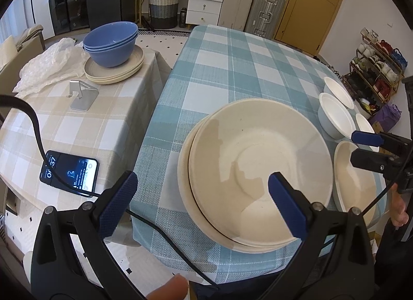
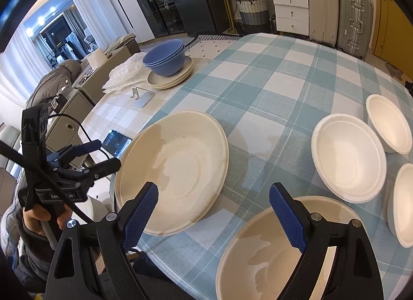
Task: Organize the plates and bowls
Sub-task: 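Reposition both grippers on the rim of the two-plate stack and close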
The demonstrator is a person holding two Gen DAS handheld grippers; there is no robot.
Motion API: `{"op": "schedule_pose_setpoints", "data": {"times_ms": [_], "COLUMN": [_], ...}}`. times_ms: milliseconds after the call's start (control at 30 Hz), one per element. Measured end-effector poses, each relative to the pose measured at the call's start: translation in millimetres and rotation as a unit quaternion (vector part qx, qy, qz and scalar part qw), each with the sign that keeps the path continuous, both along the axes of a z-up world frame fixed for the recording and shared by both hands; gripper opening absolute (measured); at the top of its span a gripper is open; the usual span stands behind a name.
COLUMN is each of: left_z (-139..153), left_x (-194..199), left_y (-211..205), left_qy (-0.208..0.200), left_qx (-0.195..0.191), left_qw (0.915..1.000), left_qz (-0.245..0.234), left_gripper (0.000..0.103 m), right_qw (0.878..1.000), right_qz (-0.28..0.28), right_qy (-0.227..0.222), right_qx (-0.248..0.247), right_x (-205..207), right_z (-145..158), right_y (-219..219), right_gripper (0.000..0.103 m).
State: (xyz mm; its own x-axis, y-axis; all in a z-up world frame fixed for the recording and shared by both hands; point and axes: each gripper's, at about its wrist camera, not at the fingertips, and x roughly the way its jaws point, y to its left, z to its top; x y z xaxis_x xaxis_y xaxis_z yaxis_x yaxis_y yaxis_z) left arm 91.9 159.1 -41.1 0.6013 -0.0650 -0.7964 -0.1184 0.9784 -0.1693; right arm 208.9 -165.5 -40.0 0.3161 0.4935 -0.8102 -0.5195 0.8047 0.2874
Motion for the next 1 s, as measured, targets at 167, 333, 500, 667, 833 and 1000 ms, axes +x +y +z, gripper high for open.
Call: {"op": "schedule_pose_setpoints", "data": {"times_ms": [167,333,500,667,833,1000], "left_z": [-12,-25,-36,-42,-47,-50], "left_x": [11,18,25,30,35,38], "left_y": [2,6,9,10,6,1], "left_qy": [0.015,0.027,0.038,0.041,0.044,0.045], "left_qx": [0.001,0.000,-0.001,-0.013,-0.018,-0.021], "left_qw": [0.9999,0.9996,0.9992,0.9990,0.9989,0.9988], "left_qz": [0.003,0.010,0.008,0.009,0.004,0.000], "left_gripper": [0.101,0.101,0.101,0.101,0.101,0.101], "right_qw": [1.000,0.999,0.998,0.998,0.997,0.996], "right_qz": [0.000,-0.002,0.006,0.012,0.020,0.030], "right_qy": [0.024,0.035,0.046,0.063,0.070,0.081], "right_qx": [-0.002,-0.021,-0.030,-0.021,-0.024,-0.028], "right_x": [17,30,36,39,36,34], "right_z": [-12,-28,-39,-45,-50,-58], "right_y": [8,14,21,30,40,47], "right_gripper": [0.089,0.089,0.089,0.089,0.084,0.076]}}
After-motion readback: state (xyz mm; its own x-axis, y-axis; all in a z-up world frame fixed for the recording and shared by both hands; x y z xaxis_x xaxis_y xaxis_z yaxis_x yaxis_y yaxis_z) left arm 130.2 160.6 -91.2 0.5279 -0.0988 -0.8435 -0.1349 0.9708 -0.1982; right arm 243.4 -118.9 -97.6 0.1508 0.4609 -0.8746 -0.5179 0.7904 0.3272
